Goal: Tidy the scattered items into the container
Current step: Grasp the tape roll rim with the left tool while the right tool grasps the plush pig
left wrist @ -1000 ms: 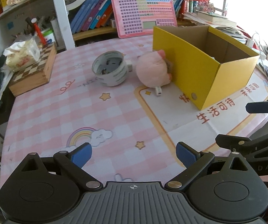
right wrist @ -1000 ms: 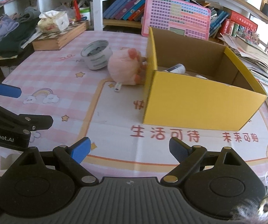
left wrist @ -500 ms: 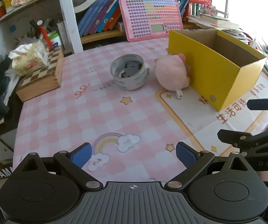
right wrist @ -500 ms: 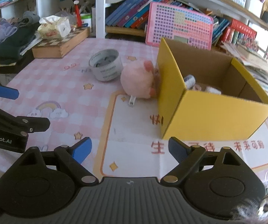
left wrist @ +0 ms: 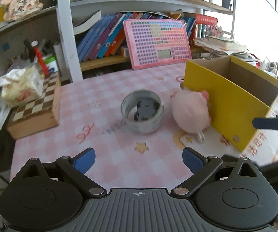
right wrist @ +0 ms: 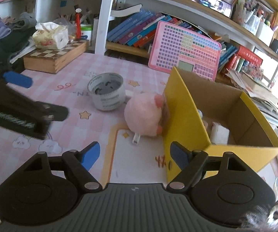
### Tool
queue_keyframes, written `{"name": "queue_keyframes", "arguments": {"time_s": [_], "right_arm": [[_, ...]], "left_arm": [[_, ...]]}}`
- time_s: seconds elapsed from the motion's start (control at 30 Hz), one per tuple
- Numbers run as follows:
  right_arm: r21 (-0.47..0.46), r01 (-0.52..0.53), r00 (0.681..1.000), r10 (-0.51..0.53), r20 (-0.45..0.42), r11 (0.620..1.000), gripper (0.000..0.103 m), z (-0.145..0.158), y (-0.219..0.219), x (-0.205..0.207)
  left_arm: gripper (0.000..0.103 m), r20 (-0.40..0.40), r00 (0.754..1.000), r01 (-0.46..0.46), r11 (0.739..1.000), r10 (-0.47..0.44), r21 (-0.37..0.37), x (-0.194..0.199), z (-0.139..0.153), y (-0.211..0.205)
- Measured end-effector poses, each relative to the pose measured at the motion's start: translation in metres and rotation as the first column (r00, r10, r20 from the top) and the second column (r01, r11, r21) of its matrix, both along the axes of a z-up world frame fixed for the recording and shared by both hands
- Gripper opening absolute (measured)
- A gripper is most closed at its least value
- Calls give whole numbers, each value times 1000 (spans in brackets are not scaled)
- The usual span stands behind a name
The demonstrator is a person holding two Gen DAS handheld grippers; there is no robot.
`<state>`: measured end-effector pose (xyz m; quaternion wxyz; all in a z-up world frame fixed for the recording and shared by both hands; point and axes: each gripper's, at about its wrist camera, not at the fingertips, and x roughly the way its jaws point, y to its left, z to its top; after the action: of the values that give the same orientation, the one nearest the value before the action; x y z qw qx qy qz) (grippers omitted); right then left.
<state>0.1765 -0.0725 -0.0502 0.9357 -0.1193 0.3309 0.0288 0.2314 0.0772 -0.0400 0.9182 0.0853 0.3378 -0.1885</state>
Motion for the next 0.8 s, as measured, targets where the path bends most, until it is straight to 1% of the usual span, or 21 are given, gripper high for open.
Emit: {"name": "queue_keyframes", "arguments": {"time_s": [0.1,0.27,0.37,0.57,0.8], "right_arm": [[-15,-7,1000,7,-4,1000,80,-4,9,11],[-83,-4,1000,5,14,997,80,-10,21,29],[-110,22,1000,-19,23,994,80,-14,27,40],[-171,84,996,-79,35,982,82,-28,40,56],[-210,132,991,-126,43,969,87,-43,45,74]], "left_arm": [[98,0,1000,19,1000,-19,-8,21,-5,-4],[98,-27,999,26,999,-27,-24,57,-16,-12],[98,-34,999,38,999,-40,-38,75,-21,-17],[98,-69,997,44,998,-47,-38,105,-35,-28],[98,-122,991,38,996,-48,-86,131,-45,-34]]}}
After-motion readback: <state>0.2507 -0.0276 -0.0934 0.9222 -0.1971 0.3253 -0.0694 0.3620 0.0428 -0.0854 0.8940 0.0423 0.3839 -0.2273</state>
